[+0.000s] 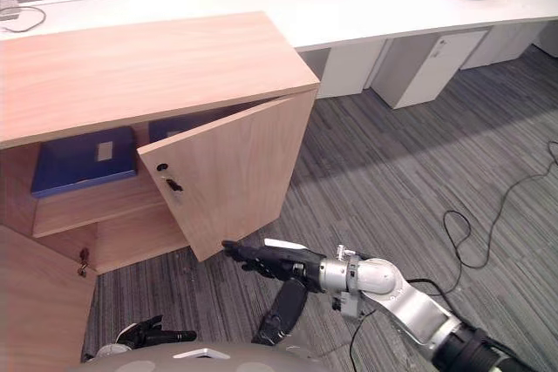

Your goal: Walk over to the cabinet, pick up the folder, carry it to the office cabinet, place the folder inside the office cabinet, then close the office cabinet door

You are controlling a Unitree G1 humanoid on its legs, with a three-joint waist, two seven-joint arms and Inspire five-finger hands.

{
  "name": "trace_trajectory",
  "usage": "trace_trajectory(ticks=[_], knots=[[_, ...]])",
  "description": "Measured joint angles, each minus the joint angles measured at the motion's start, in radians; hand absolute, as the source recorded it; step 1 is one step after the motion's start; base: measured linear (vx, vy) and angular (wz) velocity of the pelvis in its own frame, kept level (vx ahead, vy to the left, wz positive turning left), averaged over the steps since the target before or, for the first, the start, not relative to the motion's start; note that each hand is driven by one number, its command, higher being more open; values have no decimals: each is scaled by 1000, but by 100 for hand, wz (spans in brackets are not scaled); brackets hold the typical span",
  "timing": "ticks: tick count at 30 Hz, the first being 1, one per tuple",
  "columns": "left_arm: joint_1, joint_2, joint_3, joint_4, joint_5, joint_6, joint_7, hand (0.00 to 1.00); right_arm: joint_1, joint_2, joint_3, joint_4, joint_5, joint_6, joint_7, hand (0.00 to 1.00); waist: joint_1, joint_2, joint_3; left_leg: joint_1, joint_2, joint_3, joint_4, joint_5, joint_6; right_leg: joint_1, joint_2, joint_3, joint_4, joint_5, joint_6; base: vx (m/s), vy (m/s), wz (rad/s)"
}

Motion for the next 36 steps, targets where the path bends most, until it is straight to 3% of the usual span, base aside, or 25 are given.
trace_trajectory(ticks=[4, 5, 7, 9, 11, 13, 17, 19, 21, 22, 24, 25, 26, 27, 28, 30, 32, 36], knots=[[-1, -10, -4, -16, 0, 0, 9, 100, 52, 190, -55, 292, -189, -29, -50, 100, 8, 20, 14, -14, 2, -40, 35, -17, 3, 23, -8, -37, 0, -17, 10, -5, 132, 29], [-2, -16, -15, -24, 0, 2, 20, 100, 63, 274, -103, 426, -300, -27, -99, 100, 6, 32, 19, -29, 5, -64, 58, -27, 4, 30, -10, -59, 0, -20, 13, -26, 113, 47], [-2, -25, -45, -43, 0, 3, 38, 100, 60, 410, -220, 661, -425, -21, -195, 100, 9, 52, 27, -41, 2, -86, 69, -32, 8, 35, -15, -81, 0, -21, 15, -18, 124, 41], [-1, -37, -76, -58, 0, 6, 61, 100, 6, 565, -445, 1020, -534, 1, -335, 100, 14, 64, 30, -38, -16, -122, 50, -24, 14, 52, -30, -123, 4, -27, 25, 13, 144, 50], [-5, -40, -91, -59, 0, 6, 77, 100, -26, 624, -621, 1199, -533, 28, -430, 100, 14, 75, 22, -30, -44, -162, 7, 0, 18, 64, -50, -164, 5, -32, 36, 40, 125, 65], [-3, -45, -92, -59, 0, 11, 87, 100, -42, 639, -699, 1293, -503, 41, -510, 100, 15, 74, 22, -6, -81, -206, -66, 45, 30, 81, -76, -215, 6, -31, 45, 49, 135, 70], [3, -44, -101, -82, 0, 23, 101, 100, -23, 663, -801, 1320, -547, 43, -545, 100, 22, 63, 23, 45, -128, -306, -148, 92, 46, 137, -126, -322, 55, -72, 84, 61, 127, 93], [10, -42, -101, -86, -3, 23, 98, 100, -13, 675, -877, 1317, -546, 42, -544, 100, 27, 45, 26, 69, -165, -368, -167, 104, 63, 115, -231, -375, 266, -177, 111, 108, 226, 87], [27, -27, -101, -87, -4, 24, 99, 100, -7, 689, -912, 1316, -545, 42, -544, 100, 28, 16, 12, 77, -206, -409, -185, 117, 77, 83, -311, -370, 411, -236, 112, 78, 132, 67], [35, -23, -101, -87, -4, 24, 100, 100, -7, 692, -916, 1315, -541, 42, -544, 100, 28, 7, 9, 77, -216, -422, -191, 120, 80, 72, -329, -356, 443, -243, 104, 77, 90, 73], [43, -12, -100, -89, -14, 23, 101, 100, -8, 709, -923, 1316, -506, 43, -548, 100, 33, -8, 7, 72, -240, -473, -212, 130, 87, 41, -342, -220, 489, -246, 97, 81, 74, 70], [42, -9, -100, -91, -15, 23, 101, 100, -9, 717, -924, 1316, -489, 44, -552, 100, 35, -15, 13, 71, -246, -499, -216, 137, 96, 33, -332, -146, 500, -249, 66, 92, 37, 75], [41, -5, -101, -99, -15, 23, 101, 100, -11, 727, -925, 1316, -458, 44, -556, 100, 34, -17, 16, 71, -243, -535, -222, 146, 101, 9, -307, -30, 523, -252, 28, 103, 16, 73], [38, -3, -101, -99, -15, 23, 101, 100, -9, 733, -927, 1316, -452, 44, -557, 100, 30, -13, 17, 68, -239, -556, -225, 151, 100, 2, -284, 40, 520, -260, 17, 115, -48, 98], [37, 6, -101, -97, -15, 23, 103, 100, -8, 746, -926, 1315, -420, 44, -558, 100, 15, -27, 18, 63, -236, -604, -224, 157, 97, 16, -231, 164, 484, -290, 14, 124, -135, 91], [29, 16, -95, -95, -15, 23, 106, 100, -2, 759, -927, 1320, -397, 44, -564, 100, 14, -51, 18, 36, -240, -668, -209, 158, 85, 49, -190, 283, 423, -307, 36, 111, -195, 103], [26, 20, -77, -94, -16, 23, 107, 100, -4, 769, -932, 1331, -381, 49, -564, 100, 17, -73, 24, 13, -245, -697, -190, 155, 69, 72, -186, 290, 407, -316, 72, 80, -200, 79], [37, 12, -43, -94, -46, 23, 108, 100, -4, 773, -942, 1340, -379, 53, -564, 100, 18, -70, 23, 1, -200, -719, -192, 158, 33, 123, -140, 256, 327, -304, 94, 61, -170, 33]])
